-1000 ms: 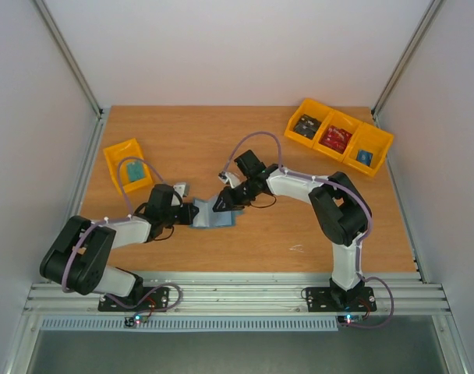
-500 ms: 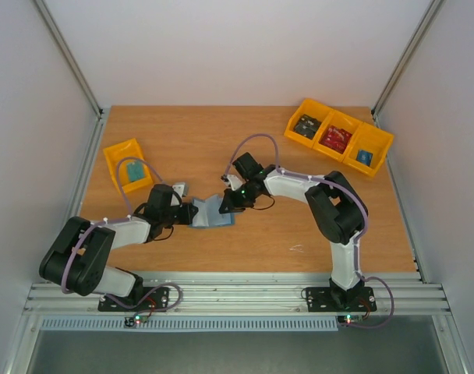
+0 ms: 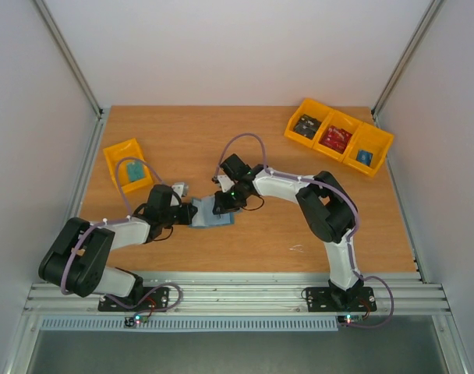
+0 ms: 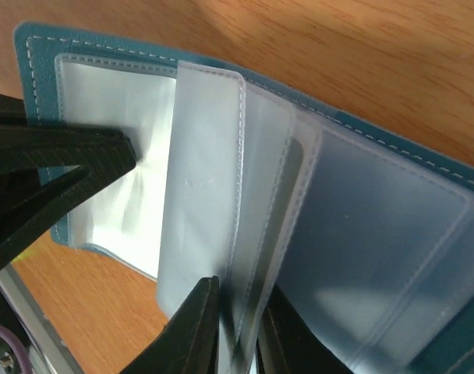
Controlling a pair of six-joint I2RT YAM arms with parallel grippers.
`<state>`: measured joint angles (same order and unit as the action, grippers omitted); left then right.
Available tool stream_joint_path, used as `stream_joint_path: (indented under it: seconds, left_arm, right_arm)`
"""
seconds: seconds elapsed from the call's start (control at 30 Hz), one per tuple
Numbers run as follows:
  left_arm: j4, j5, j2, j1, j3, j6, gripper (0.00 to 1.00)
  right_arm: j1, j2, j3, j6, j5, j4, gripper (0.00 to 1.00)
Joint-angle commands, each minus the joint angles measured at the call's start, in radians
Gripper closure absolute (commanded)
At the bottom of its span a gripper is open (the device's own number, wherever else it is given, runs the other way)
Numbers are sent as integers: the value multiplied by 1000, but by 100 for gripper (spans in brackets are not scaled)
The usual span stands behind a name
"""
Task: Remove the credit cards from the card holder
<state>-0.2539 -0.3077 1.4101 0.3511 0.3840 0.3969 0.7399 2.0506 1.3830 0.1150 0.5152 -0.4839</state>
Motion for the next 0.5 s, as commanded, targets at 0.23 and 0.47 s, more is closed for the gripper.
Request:
stream_joint_path:
  seconds: [0.23,0.47]
  left_arm:
    - [-81,-19,-31,3,-38,-4,44]
    - [-88,-91,-126,-37,-49,31,32]
  right_arm:
    - [16,2,18,9,153,54,99]
    - [14,-97,-25,130,223,56,99]
